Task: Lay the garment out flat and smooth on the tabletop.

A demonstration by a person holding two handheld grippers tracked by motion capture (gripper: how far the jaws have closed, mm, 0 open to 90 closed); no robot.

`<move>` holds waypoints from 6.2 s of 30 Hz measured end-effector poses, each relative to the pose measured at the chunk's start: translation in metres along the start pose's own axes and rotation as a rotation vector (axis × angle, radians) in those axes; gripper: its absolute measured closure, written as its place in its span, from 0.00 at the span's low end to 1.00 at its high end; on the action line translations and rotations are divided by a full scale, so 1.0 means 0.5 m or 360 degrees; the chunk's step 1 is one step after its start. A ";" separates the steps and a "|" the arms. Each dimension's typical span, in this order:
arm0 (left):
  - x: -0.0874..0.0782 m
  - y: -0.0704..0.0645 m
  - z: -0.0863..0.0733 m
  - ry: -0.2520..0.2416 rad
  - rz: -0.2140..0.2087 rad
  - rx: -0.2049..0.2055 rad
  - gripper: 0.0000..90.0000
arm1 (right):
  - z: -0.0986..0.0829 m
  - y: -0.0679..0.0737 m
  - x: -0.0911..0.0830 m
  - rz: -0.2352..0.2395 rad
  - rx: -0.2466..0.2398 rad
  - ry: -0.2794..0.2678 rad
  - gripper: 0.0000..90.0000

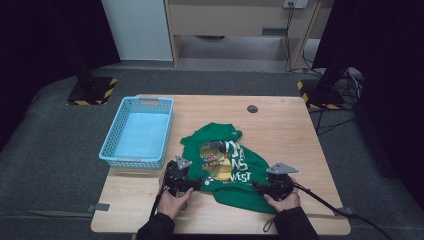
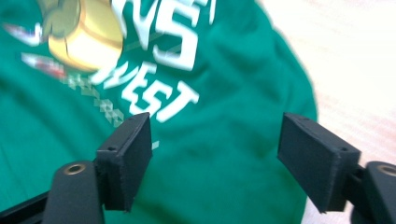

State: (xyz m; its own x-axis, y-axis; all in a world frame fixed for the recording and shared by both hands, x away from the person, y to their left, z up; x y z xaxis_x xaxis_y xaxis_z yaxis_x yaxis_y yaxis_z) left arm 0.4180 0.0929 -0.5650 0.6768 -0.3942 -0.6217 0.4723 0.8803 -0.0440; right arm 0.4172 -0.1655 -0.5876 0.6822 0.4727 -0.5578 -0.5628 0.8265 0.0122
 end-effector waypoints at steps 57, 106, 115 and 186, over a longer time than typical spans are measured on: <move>0.092 0.065 0.149 -0.0085 0.0064 0.0081 0.23 | 0.198 -0.077 0.044 0.0019 0.0192 -0.0249 0.41; 0.207 0.132 0.095 0.0064 0.0242 -0.0041 0.32 | 0.108 -0.123 0.127 -0.0102 0.0256 0.0084 0.71; 0.239 0.142 0.120 0.0116 0.0237 -0.0038 0.33 | 0.112 -0.132 0.146 -0.0091 0.0308 0.0072 0.58; 0.123 0.112 0.100 0.0111 0.0200 0.0008 0.46 | 0.132 -0.123 0.065 -0.0041 0.0176 -0.0114 0.57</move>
State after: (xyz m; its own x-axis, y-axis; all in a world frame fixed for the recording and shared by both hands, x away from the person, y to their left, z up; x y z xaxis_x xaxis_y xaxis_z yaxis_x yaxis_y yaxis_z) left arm 0.5143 0.1047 -0.5667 0.6902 -0.2615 -0.6748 0.3893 0.9202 0.0416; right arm 0.5047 -0.1809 -0.5519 0.7294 0.4683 -0.4987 -0.4924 0.8654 0.0926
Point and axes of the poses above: each handheld gripper's, and its own axes: x roughly forward along the jaws, z roughly out of its top, y roughly to its left, the point moved 10 cm from there along x, roughly forward along the jaws, and after that the axes turned 7 degrees about -y, right-handed, at the moved point
